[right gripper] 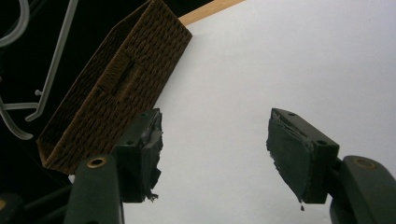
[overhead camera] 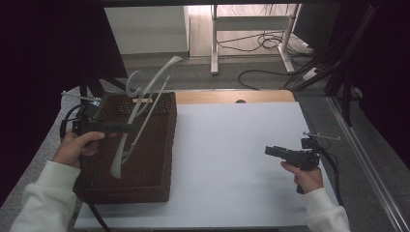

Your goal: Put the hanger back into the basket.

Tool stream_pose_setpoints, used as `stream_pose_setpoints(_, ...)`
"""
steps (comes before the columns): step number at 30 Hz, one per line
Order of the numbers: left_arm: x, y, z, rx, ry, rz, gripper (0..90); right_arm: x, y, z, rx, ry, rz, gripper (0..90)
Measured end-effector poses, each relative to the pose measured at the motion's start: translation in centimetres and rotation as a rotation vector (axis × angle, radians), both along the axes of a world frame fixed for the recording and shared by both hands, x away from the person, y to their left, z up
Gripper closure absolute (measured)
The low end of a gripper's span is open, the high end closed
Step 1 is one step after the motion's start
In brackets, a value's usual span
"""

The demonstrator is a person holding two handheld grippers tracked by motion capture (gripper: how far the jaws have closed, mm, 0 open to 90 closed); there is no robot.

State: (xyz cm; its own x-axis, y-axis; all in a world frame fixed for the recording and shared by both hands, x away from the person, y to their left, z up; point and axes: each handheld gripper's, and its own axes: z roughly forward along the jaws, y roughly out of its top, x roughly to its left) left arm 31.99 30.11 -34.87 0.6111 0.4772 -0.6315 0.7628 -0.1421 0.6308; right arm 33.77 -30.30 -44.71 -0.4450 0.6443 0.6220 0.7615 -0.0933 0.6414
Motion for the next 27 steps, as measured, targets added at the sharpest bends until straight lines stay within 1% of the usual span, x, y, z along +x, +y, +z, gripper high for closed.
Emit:
stream_pose_setpoints(3,0.1,0.6,-0.4,0.013,0.006,0.007,82.0,0.0,-0.1,0.0,0.000,0.000,-0.003,35.9)
stream_pose_setpoints(7,0.2,1.4,-1.1,0.019,0.018,0.034,82.0,0.0,-0.2,-0.2,-0.001,0.006,-0.009,35.9)
stream_pose_setpoints(10,0.2,2.1,-1.6,0.028,0.020,0.038,82.0,0.0,-0.2,-0.2,0.000,0.010,-0.013,35.9)
stream_pose_setpoints(13,0.0,2.8,-2.0,0.031,0.023,0.041,82.0,0.0,-0.3,-0.2,0.004,0.008,-0.017,36.0)
stream_pose_setpoints(17,-0.3,4.0,-2.6,0.038,0.031,0.058,82.0,0.1,-0.4,-0.3,0.006,0.010,-0.023,36.0)
stream_pose_setpoints(23,-0.7,5.9,-3.7,0.054,0.063,0.093,82.1,0.1,-0.4,-0.3,0.006,0.013,-0.026,35.9)
stream_pose_setpoints(27,-0.8,6.8,-4.6,0.064,0.075,0.078,82.0,0.1,-0.5,-0.3,0.012,0.014,-0.032,35.9)
